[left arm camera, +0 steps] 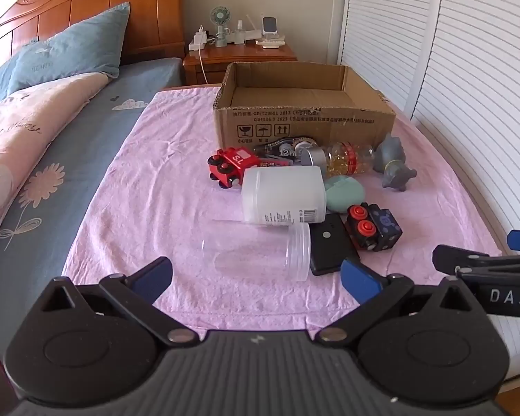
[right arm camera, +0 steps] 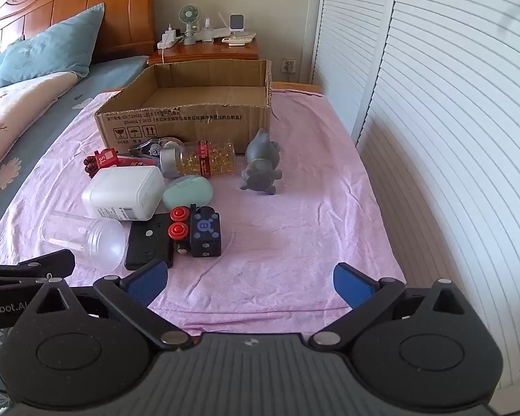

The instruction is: Organize rigid objects

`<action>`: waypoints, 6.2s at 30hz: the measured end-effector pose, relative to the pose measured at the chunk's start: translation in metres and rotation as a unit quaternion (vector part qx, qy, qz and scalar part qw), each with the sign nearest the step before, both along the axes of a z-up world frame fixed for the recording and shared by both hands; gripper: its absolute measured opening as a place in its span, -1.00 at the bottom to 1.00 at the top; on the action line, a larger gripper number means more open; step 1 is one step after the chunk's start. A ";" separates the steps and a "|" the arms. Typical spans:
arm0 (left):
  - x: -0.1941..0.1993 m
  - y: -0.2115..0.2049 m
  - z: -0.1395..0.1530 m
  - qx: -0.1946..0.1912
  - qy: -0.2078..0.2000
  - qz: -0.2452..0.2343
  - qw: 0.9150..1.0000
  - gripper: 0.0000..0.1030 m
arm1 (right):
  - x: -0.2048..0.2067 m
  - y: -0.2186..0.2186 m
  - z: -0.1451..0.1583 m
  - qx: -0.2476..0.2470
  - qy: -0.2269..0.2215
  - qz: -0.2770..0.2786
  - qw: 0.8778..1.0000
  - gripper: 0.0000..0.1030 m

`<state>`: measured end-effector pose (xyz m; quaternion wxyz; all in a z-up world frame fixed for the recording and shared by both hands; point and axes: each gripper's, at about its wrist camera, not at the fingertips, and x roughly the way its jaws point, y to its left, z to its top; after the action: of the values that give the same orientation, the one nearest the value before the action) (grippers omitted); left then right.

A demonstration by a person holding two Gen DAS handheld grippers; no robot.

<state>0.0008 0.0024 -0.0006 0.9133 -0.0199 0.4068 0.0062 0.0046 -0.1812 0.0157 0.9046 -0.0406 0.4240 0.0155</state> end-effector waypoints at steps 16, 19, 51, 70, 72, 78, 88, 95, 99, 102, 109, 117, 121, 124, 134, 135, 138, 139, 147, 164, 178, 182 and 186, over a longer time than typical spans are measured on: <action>0.000 -0.001 0.000 0.010 -0.004 0.001 1.000 0.99 | 0.000 0.000 0.001 0.002 -0.004 0.001 1.000 1.00; 0.000 -0.001 0.001 0.008 -0.004 0.002 1.000 0.99 | 0.000 0.002 -0.001 0.001 -0.004 0.001 1.000 1.00; 0.000 -0.001 0.001 0.007 -0.003 0.002 1.000 0.99 | 0.000 0.001 0.000 0.001 -0.005 0.000 1.000 1.00; 0.001 -0.001 0.001 0.007 -0.004 0.003 1.000 0.99 | 0.000 0.001 0.001 -0.001 -0.007 0.000 1.000 1.00; 0.001 -0.001 0.001 0.006 -0.004 0.003 1.000 0.99 | -0.001 0.002 0.000 -0.001 -0.007 0.000 1.000 1.00; 0.001 -0.002 0.001 0.006 -0.004 0.003 1.000 0.99 | 0.000 0.001 0.002 -0.002 -0.008 0.001 1.000 1.00; 0.004 -0.002 0.001 0.001 -0.019 -0.001 1.000 0.99 | 0.003 0.002 0.004 -0.011 -0.018 0.006 1.000 1.00; 0.011 0.002 -0.005 0.002 -0.033 -0.010 0.999 0.99 | 0.010 0.004 -0.002 -0.010 -0.019 0.010 1.000 1.00; 0.018 0.005 -0.012 -0.002 -0.028 -0.020 0.999 0.99 | 0.018 0.005 -0.009 -0.006 -0.010 0.018 1.000 1.00; 0.024 0.007 -0.019 -0.010 -0.014 -0.030 0.999 0.99 | 0.025 0.004 -0.015 -0.004 -0.001 0.017 1.000 1.00; 0.037 0.002 -0.032 -0.002 0.002 -0.046 0.999 0.99 | 0.036 -0.006 -0.028 0.023 0.005 0.043 0.999 1.00; 0.050 0.005 -0.044 0.011 0.010 -0.047 0.999 0.99 | 0.048 -0.010 -0.040 0.034 0.000 0.079 0.996 1.00; 0.055 0.015 -0.051 0.017 0.013 -0.028 0.999 0.99 | 0.054 -0.006 -0.047 0.039 0.005 0.092 0.995 1.00; 0.058 0.024 -0.054 0.018 0.015 -0.013 1.000 0.99 | 0.058 -0.001 -0.052 0.036 0.008 0.105 0.994 1.00; 0.065 0.036 -0.070 0.003 0.037 0.004 0.999 0.99 | 0.081 0.014 -0.075 0.016 0.029 0.111 0.993 1.00; 0.066 0.036 -0.071 0.002 0.039 0.004 0.999 0.99 | 0.083 0.014 -0.077 0.014 0.031 0.110 0.993 1.00; 0.068 0.037 -0.074 -0.002 0.045 0.007 0.999 0.99 | 0.083 0.010 -0.078 0.015 0.027 0.105 0.994 1.00; 0.069 0.037 -0.075 -0.003 0.047 0.008 0.999 0.99 | 0.084 0.008 -0.078 0.013 0.028 0.103 0.994 1.00; 0.070 0.035 -0.077 0.003 0.039 0.008 0.999 0.99 | 0.085 -0.027 -0.084 0.004 0.035 0.050 0.998 1.00; 0.069 0.037 -0.077 0.002 0.036 0.005 0.999 0.99 | 0.100 0.011 -0.079 -0.012 -0.012 0.068 0.998 1.00; 0.064 0.039 -0.079 0.003 0.016 -0.005 1.000 0.99 | 0.081 -0.034 -0.091 0.003 -0.005 0.024 1.000 1.00; 0.063 0.038 -0.078 0.001 0.014 -0.013 1.000 0.98 | 0.075 -0.030 -0.091 0.011 -0.006 0.045 0.999 1.00; 0.061 0.037 -0.076 -0.006 0.007 -0.024 1.000 0.95 | 0.077 -0.017 -0.087 0.022 -0.015 0.085 0.996 1.00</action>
<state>0.0617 0.0392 -0.0765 0.9100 -0.0157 0.4139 -0.0176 0.0811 -0.1985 -0.0710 0.9069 -0.0567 0.4051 0.1012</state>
